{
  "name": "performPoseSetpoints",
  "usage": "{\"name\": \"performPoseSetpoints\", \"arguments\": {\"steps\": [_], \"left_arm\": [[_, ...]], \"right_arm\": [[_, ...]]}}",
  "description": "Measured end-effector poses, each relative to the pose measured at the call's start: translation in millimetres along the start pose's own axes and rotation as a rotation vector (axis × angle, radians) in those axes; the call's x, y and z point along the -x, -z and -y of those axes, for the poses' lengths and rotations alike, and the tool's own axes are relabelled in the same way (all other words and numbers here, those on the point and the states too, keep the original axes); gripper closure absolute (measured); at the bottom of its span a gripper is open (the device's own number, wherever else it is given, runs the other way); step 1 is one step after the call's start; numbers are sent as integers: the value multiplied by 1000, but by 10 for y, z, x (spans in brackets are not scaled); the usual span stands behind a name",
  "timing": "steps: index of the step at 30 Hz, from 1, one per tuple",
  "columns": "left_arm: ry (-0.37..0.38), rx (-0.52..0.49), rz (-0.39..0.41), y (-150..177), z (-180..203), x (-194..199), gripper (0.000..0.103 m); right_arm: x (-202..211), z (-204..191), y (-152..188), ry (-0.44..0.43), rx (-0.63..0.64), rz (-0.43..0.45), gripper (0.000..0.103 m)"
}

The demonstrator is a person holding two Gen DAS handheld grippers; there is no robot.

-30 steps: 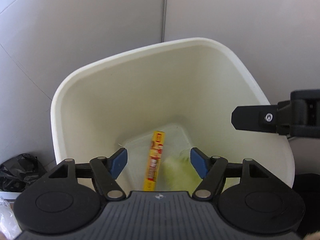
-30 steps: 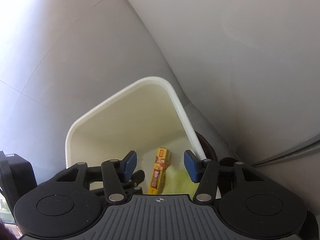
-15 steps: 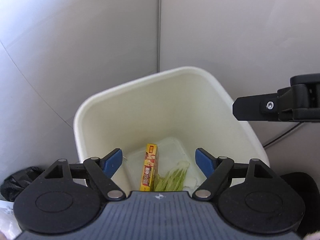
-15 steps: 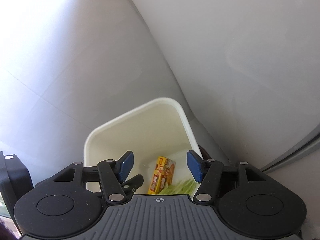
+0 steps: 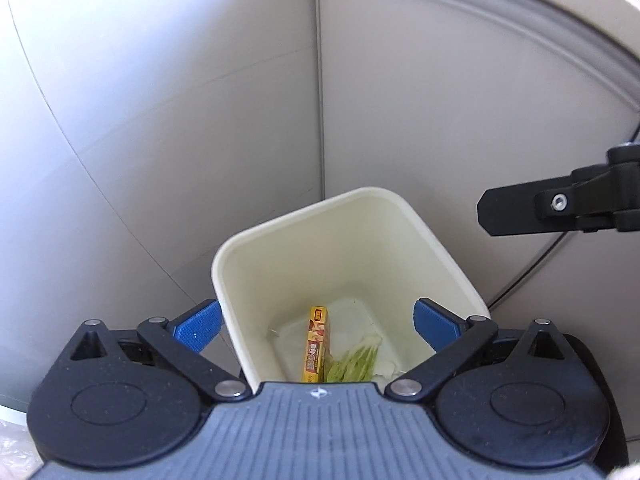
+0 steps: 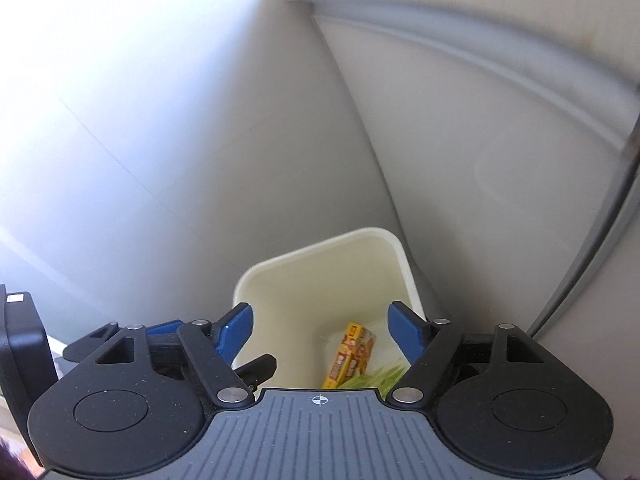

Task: Collect trash
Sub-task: 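Raise both open tools back toward the counter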

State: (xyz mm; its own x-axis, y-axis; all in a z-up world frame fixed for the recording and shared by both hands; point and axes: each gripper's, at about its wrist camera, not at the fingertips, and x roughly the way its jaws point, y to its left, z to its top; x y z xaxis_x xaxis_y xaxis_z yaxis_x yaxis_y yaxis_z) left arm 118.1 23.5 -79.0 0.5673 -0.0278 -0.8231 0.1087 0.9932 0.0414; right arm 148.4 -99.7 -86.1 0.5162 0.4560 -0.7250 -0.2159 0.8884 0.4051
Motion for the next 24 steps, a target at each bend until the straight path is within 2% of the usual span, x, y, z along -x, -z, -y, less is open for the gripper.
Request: {"name": "performPoseSetpoints", "arguments": {"steps": [2,4,7,12,17,24], "left_arm": [[5,0,0,-37,-3,79,1],[13,5,1,-75,-12,184,1],[13,11,15,-131,-17,346,1],[21,13,35,-324,-37,615,1],[27,-7,105,-509,-28,898,1],[45,-73,206,-650,77,955,1]], "right_arm": [[70,-129,88,-3,23,20,18],[211,-220,27,-5,40,31,17],[305,-179,105,-12,63,59,14],[593,-246,22,-15,87,107,9],[872,-292,-140,-20,111,157,6],[1269,-265,-403,6,135,228,4]]}}
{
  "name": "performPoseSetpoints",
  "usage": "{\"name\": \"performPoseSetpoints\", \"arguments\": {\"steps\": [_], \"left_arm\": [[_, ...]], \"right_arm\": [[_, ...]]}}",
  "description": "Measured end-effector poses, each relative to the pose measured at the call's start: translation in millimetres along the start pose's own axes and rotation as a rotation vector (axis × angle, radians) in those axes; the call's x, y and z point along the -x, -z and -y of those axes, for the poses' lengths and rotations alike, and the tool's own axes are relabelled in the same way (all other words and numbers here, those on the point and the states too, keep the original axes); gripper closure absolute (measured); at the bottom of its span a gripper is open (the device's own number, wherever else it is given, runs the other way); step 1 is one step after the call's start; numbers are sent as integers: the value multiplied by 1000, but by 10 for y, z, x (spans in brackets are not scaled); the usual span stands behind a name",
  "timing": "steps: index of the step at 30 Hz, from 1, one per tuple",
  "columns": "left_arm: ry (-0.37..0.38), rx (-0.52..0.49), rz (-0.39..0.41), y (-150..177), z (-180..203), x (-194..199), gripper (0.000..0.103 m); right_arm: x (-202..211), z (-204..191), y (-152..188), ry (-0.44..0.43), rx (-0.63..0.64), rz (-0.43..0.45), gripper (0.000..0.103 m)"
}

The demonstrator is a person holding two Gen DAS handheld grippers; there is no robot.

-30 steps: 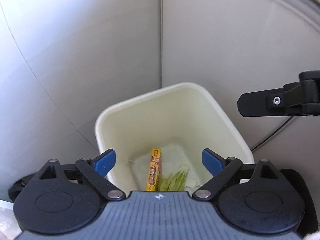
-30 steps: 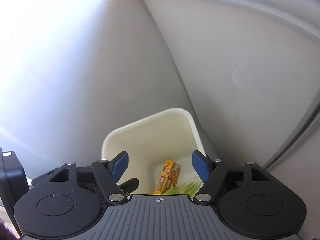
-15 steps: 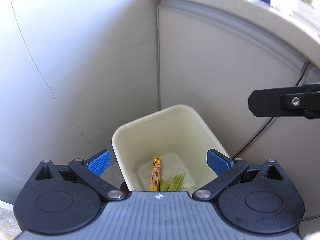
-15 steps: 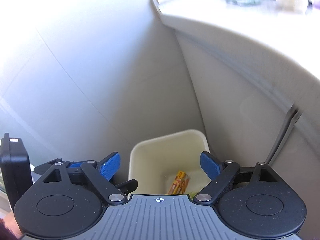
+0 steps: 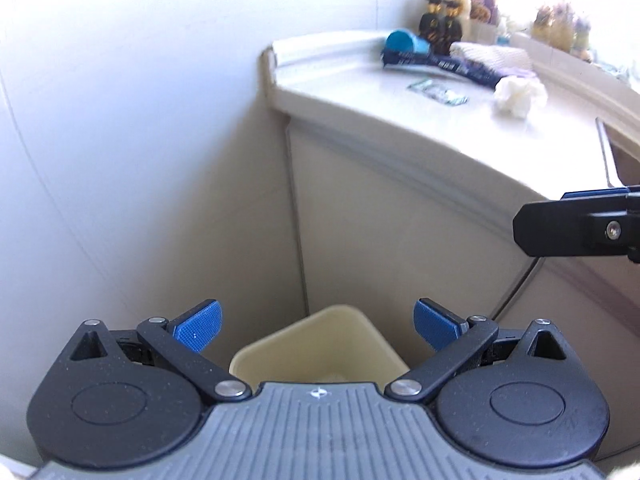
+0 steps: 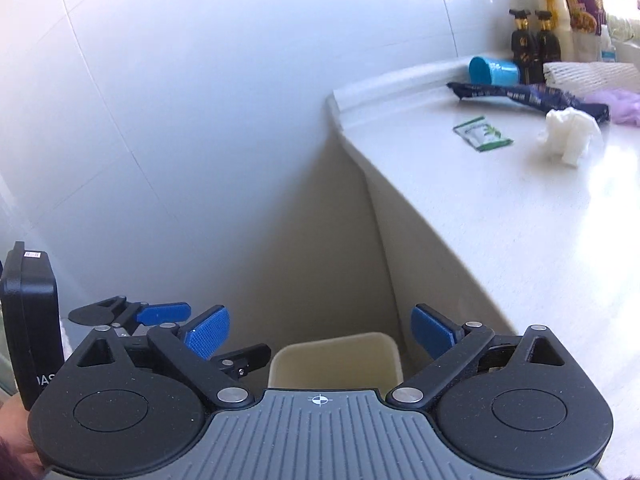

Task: Collect trash
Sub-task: 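Raise both open tools back toward the counter, then grasp the green sachet with the left tool while the right tool grasps the white tissue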

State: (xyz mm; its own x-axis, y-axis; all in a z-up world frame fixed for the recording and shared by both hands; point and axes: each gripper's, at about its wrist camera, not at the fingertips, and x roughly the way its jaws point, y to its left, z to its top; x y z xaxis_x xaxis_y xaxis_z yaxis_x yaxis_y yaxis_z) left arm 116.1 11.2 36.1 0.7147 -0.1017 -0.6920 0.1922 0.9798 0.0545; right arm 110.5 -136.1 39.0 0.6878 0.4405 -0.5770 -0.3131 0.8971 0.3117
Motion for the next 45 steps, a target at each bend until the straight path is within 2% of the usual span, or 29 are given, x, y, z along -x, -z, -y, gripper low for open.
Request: {"name": "performPoseSetpoints", "arguments": {"steps": [5,12,14,20,28,33,37,42,45], "left_arm": [[32,-49,56,-161,154,-324,1],[70,-117,131,-618,401,-530,0],[103,-147,144,-751,468,-630,0],[227,-248,207,-1120,666,-1001,1],[419,-346,163,-1503,775,-1526,2],[436,-393,120,-1622,861,-1777,6],[441,-434,86,-1659,921,-1928,15],[483,-401,85,-1662,884,-2008,22],[489,-382,108,-1642,881,-2022,26]], "right_arm": [[144,184,-306,67,-11,61,4],[50,720,-641,193,-30,106,3],[18,862,-712,236,-10,118,3],[-179,1321,-921,270,-15,133,3],[-504,1792,-1107,278,-38,111,3],[-706,1989,-1181,271,-69,94,4],[-816,2075,-1205,280,-64,88,6],[-897,2132,-1220,281,-61,83,17],[-951,2164,-1224,281,-69,70,32]]}}
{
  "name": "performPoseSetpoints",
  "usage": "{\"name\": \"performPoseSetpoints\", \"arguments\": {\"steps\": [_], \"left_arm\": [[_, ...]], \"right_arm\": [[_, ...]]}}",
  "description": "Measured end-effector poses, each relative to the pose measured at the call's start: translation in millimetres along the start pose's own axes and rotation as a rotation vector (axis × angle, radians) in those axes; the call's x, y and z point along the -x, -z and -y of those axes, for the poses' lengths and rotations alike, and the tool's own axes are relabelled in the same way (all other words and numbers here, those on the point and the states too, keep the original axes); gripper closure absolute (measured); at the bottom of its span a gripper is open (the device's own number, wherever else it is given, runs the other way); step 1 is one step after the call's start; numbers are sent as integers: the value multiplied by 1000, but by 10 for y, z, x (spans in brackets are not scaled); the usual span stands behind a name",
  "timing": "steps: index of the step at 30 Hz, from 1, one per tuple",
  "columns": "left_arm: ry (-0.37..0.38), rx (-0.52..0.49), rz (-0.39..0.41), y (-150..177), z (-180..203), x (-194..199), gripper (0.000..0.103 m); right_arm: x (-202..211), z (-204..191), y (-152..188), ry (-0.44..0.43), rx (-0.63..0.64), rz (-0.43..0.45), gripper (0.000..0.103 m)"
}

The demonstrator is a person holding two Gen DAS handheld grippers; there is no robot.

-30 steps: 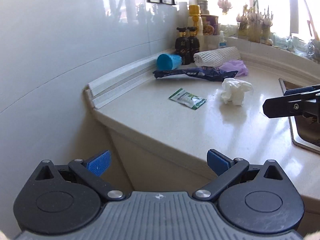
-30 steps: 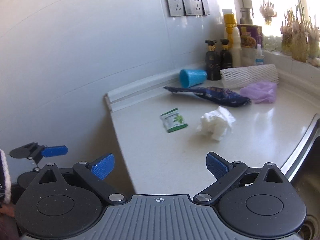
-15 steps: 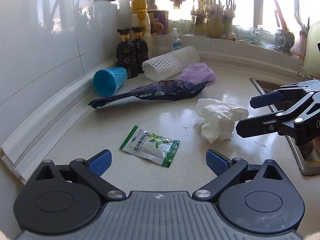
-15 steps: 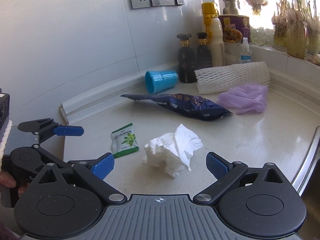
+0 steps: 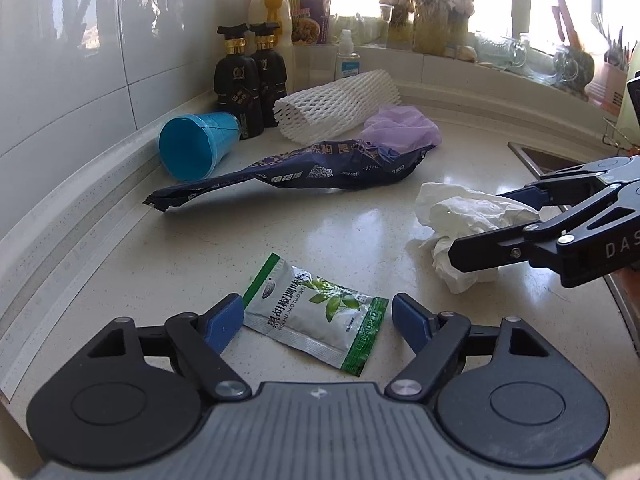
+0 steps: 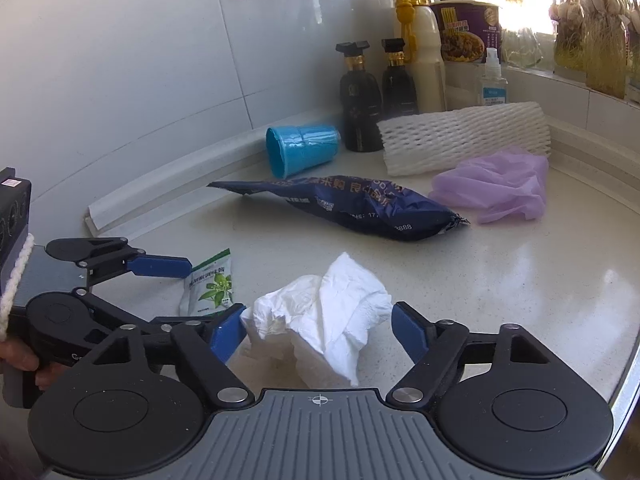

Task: Collect trash
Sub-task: 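Grasp the green sachet with the left tool while the right tool grasps the white tissue, then carry the sachet and tissue down over the cream trash bin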

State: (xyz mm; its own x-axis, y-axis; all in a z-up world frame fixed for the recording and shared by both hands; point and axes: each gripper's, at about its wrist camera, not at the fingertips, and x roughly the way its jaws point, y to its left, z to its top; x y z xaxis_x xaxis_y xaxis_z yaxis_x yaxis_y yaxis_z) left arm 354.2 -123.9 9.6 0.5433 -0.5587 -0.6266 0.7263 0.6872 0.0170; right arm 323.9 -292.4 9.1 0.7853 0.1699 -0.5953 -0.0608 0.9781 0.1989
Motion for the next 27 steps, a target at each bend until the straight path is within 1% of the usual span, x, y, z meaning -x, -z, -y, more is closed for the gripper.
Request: {"name": "performPoseSetpoints", "arguments": {"steps": [2,3,5,6,7,9,10,11,12,14,16,17,22,27], "left_arm": [[-1,1,9,-2,12,-7,30],[0,-1,15,-3,21,-6,33],[-6,-11,19,-12,50,-3,40],[-1,-18,20,-17,66,2,43],[6,-21,21,-23,80,6,52],[-2,-24,22,-29,116,10,58],[-8,-22,23,-31,137,9,64],[-18,-16,24,-34,146,7,68],[-22,-12,25,-35,154,7,69],[-29,-5,31,-26,175,9,74],[-45,-13,40,-12,220,12,78],[-43,-18,46,-7,242,18,88],[-96,-11,63,-55,320,37,96],[-103,28,101,-124,283,168,100]], "right_arm": [[-34,7,8,0,-6,-4,42],[-47,10,13,0,-8,-5,45],[-65,13,23,3,-10,-5,52],[-72,14,27,3,-8,-4,54],[-79,15,28,4,-4,-5,59],[-88,27,26,1,-9,-3,64],[-94,36,24,-3,-14,-4,67],[-99,42,23,-4,-17,-3,71],[-104,47,24,-3,-19,-2,72],[-108,50,26,1,-20,1,75],[-103,52,26,4,-24,4,76],[-99,52,24,5,-25,4,76],[-43,51,0,7,-33,18,77],[87,32,-50,-5,-35,43,77]]}}
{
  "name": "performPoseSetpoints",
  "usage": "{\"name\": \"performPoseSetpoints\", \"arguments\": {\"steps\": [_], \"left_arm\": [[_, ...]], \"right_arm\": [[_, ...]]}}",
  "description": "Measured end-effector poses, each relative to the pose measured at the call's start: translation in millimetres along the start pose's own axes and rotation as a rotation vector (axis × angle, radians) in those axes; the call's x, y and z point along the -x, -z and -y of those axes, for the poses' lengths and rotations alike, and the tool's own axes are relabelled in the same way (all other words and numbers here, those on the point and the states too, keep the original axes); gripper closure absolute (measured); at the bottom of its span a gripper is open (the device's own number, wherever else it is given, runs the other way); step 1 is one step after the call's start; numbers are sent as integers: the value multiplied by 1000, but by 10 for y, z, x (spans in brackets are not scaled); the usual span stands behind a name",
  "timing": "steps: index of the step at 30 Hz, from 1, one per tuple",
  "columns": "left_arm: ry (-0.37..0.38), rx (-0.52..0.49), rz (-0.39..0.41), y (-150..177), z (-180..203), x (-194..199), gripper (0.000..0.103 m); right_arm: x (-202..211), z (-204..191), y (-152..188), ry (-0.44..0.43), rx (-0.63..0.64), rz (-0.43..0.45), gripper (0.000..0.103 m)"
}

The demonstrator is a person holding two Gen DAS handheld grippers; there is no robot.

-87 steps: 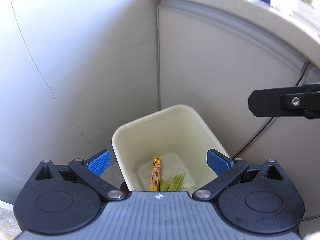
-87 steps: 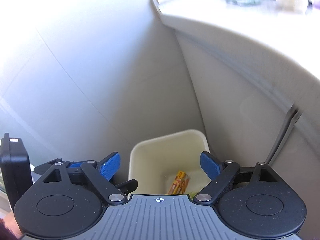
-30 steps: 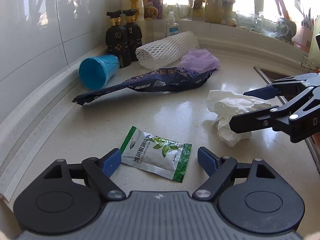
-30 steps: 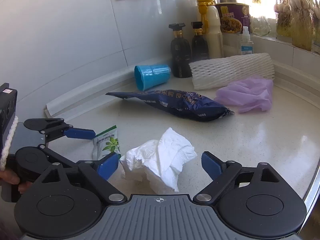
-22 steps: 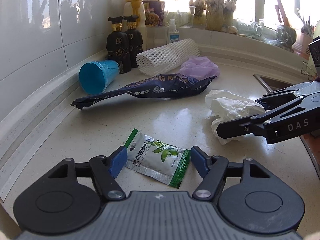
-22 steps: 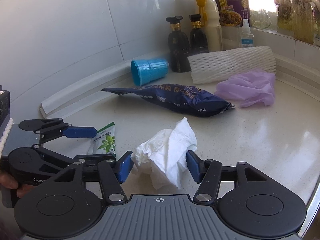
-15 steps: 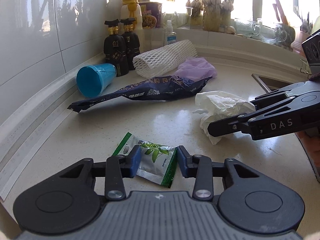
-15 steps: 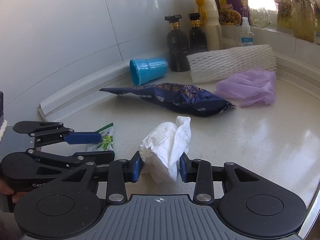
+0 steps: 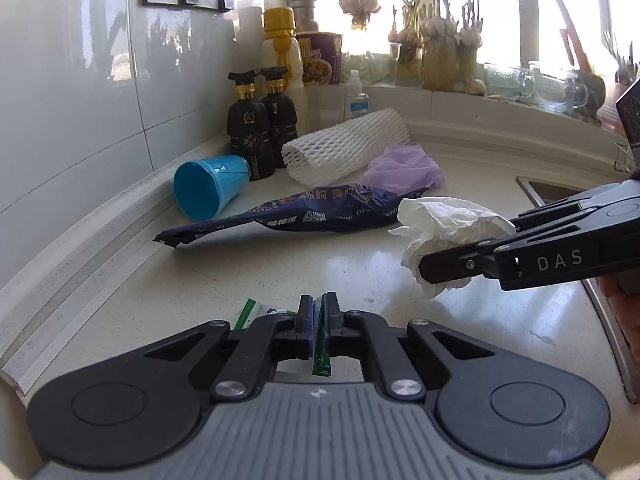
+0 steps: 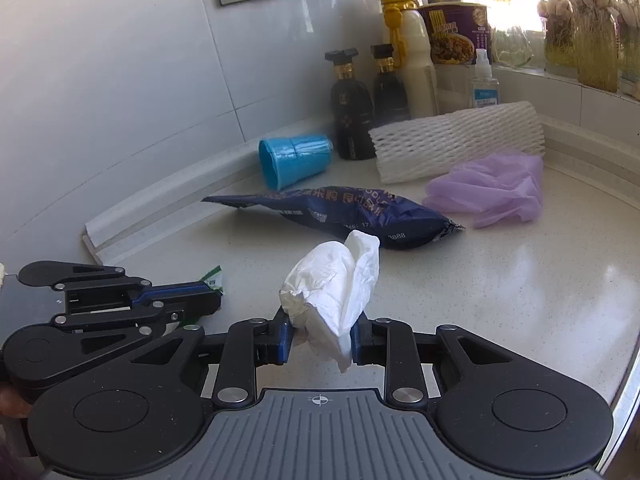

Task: Collect trash
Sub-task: 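Carry the sachet and tissue down over the cream trash bin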

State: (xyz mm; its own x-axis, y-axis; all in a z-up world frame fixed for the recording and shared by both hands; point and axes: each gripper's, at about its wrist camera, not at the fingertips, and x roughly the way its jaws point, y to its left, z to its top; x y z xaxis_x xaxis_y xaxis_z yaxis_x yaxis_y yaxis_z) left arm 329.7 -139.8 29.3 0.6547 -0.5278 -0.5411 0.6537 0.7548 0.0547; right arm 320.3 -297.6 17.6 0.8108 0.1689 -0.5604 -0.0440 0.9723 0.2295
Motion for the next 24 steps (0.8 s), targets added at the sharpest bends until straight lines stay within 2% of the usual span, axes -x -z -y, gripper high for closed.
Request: {"name": "performPoseSetpoints", "arguments": {"steps": [9,24], "left_arm": [[-11,39,47,-133,-46,287,102],[-49,50,82,-116,2,831,102]], "right_arm": [[257,-134,-106,-21,9,37,77],[689,-546,-74,-78,62,67,77]]}}
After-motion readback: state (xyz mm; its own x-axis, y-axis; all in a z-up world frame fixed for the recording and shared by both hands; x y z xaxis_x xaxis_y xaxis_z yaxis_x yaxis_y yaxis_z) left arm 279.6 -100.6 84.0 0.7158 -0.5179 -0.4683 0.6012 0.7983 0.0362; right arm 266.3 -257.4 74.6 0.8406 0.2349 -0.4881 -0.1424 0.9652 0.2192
